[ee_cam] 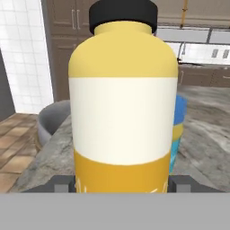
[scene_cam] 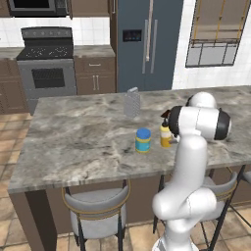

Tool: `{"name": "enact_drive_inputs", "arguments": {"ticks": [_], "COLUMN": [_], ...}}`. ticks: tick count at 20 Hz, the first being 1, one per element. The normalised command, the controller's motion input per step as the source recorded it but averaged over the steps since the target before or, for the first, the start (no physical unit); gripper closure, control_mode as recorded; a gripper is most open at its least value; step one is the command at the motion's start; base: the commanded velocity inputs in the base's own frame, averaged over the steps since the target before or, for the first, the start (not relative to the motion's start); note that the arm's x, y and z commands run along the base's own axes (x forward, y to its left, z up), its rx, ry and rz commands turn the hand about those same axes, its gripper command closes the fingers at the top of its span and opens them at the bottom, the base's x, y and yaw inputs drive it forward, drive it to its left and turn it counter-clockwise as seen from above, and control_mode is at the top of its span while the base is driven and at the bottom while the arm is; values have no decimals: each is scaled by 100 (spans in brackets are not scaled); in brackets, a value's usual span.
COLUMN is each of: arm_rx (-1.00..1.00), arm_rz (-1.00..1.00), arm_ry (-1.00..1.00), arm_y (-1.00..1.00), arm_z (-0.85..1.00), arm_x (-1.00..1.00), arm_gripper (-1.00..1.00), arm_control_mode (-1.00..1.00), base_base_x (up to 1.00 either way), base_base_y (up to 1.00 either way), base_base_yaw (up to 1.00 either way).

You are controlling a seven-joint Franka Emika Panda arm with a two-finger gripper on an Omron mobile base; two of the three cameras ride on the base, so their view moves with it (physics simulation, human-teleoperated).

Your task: Move the mustard and mayonnaise from the cabinet to the dining counter.

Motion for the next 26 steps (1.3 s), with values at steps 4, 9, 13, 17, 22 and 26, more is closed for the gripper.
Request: {"name": "enact_drive_inputs", "arguments": {"ticks": [4, 9, 13, 17, 22, 26], "arm_rx": [1, 7, 6, 0, 0, 0], "arm_rz": [2, 0, 0, 2, 6, 7], "arm_ry": [0, 0, 0, 0, 0, 0], "arm_y": [3, 1, 0, 7, 0, 0], "arm_z": [-20, -19, -23, -25, -24, -23], "arm_x": [28, 32, 29, 22, 13, 19], "arm_gripper": [100, 100, 100, 100, 100, 100], "arm_control_mode": [-100, -100, -100, -100, -100, -100], "base_base_x": [0, 0, 0, 0, 0, 0], "base_base_y": [0, 0, 0, 0, 0, 0], "base_base_yaw": [0, 0, 0, 0, 0, 0]}}
